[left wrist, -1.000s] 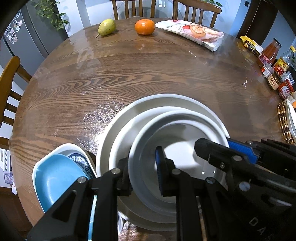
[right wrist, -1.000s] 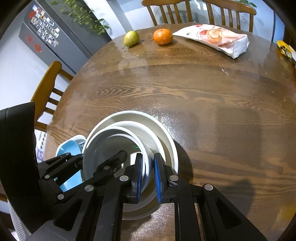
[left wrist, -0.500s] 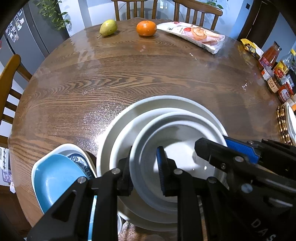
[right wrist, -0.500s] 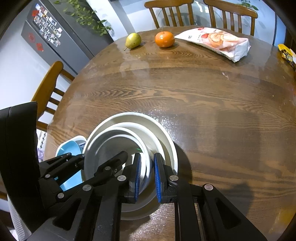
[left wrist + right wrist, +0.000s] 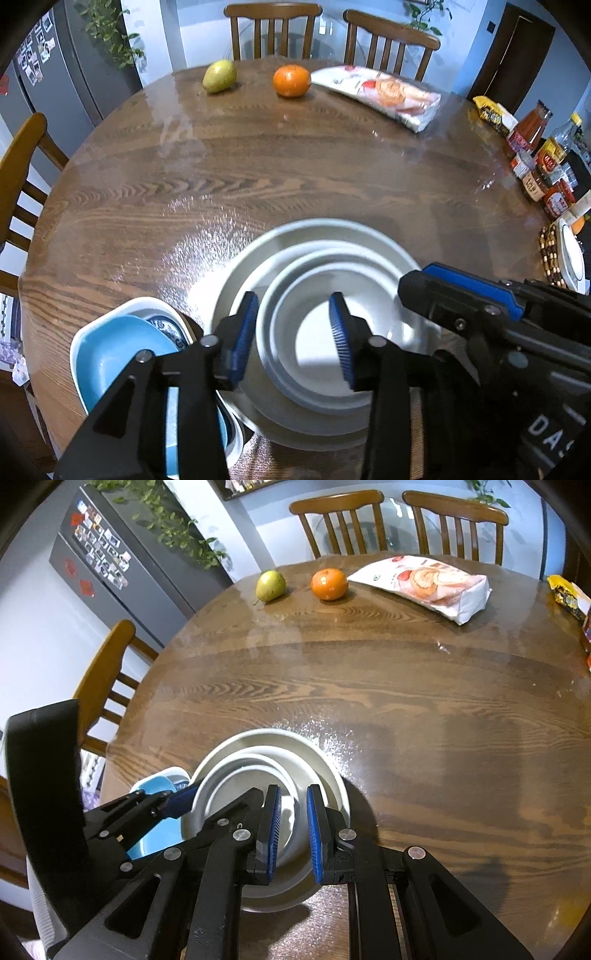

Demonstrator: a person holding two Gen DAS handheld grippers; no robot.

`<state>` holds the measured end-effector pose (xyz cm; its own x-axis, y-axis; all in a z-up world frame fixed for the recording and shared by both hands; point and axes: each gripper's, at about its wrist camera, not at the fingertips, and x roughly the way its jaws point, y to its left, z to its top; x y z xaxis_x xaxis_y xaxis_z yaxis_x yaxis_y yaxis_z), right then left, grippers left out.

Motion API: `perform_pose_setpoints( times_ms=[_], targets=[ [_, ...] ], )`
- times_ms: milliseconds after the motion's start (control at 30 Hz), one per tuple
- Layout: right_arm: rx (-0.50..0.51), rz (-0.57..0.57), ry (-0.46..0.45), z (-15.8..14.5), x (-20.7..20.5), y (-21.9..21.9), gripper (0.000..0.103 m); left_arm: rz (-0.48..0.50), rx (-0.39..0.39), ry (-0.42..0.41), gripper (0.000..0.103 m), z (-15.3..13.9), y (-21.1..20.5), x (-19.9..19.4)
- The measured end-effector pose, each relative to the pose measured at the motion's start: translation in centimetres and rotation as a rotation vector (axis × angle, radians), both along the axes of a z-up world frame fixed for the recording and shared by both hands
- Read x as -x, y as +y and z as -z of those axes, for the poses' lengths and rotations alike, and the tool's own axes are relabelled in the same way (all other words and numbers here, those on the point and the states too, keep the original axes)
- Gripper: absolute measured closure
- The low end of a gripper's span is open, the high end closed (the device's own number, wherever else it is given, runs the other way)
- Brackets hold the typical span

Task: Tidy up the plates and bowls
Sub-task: 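Open the right gripper and release the ramekin inside the bowls, then move the right gripper to the rim of the nested white bowl stack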

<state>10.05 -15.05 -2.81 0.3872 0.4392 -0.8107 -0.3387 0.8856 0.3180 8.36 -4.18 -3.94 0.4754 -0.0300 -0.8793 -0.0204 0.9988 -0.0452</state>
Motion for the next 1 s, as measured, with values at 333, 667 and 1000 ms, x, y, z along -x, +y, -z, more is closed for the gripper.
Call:
perform_pose_setpoints(
  times_ms=[333,667,1000],
  targets=[
    [-0.057,0.033,-0.034,-1.6,0.6,-1.5,0.088,-0.015,0.012,-0.056,0.046,-2.0,0.5,1.0],
    [-0.099,0.040,-0.015,-1.9,1.6,-3.2,0.055,-0.022,0.011,-0.082,0.025,-3.4,0.7,2.3],
    [-0.103,0.083,-0.023,-2.3,2.6,-5.3,0.045,-0.065,0.023,-0.085,0.011,-3.9,1.8,3.5]
  ],
)
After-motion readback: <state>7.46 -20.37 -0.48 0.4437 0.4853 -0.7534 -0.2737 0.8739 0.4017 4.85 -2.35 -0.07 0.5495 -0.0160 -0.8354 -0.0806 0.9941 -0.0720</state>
